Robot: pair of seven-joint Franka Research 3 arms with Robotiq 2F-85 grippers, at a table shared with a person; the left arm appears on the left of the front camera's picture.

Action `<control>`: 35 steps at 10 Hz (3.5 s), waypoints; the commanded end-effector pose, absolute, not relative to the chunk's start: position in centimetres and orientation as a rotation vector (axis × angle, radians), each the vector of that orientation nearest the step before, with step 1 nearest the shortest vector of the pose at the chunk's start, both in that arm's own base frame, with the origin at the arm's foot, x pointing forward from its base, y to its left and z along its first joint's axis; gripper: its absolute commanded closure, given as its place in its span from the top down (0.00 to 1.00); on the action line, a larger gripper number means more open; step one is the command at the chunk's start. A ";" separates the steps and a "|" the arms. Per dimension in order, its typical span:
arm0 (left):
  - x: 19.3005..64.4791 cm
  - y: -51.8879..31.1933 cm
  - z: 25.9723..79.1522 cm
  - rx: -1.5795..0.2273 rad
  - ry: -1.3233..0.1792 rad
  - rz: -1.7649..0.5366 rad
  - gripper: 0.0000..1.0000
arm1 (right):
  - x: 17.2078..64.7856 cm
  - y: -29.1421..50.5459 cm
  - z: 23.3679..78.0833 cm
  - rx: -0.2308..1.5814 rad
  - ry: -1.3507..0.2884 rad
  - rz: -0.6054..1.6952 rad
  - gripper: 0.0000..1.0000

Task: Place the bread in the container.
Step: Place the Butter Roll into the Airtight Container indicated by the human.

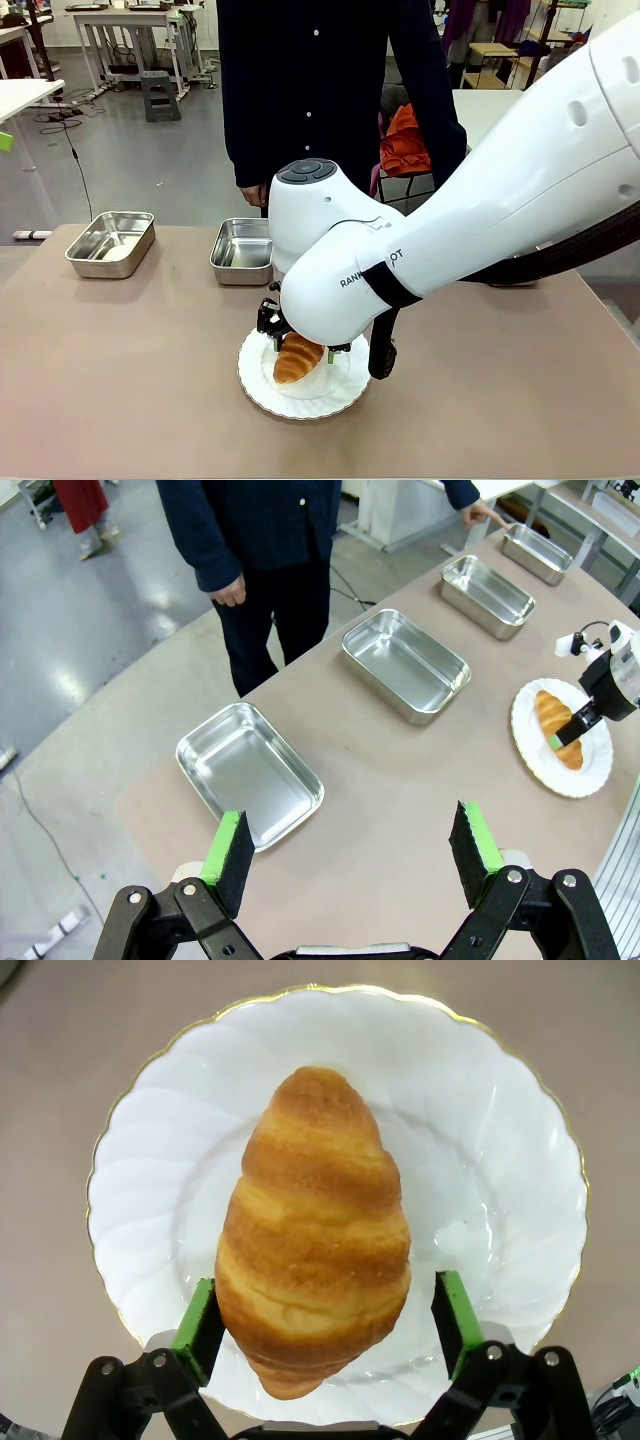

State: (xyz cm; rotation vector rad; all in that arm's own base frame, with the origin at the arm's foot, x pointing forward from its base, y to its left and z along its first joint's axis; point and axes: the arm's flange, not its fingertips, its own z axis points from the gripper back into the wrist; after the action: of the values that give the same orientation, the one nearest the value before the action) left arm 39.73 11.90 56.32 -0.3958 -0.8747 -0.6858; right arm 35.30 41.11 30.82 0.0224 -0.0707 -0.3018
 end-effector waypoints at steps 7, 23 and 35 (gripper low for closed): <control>39.7 11.9 56.3 -0.394 -0.877 -0.687 1.00 | 34.5 41.0 30.8 0.030 -0.094 -0.311 0.69; 39.7 11.9 56.3 -0.394 -0.877 -0.687 1.00 | 37.1 35.3 43.9 0.114 -0.203 -0.176 0.50; 39.7 11.9 56.3 -0.394 -0.877 -0.687 1.00 | 42.2 22.7 51.6 -0.012 -0.223 0.326 0.50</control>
State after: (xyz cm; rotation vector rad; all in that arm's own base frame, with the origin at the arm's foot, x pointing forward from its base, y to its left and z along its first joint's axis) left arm 39.73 11.92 56.32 -0.3957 -0.8749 -0.6855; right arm 42.16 22.55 51.23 -0.0149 -0.2158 0.3527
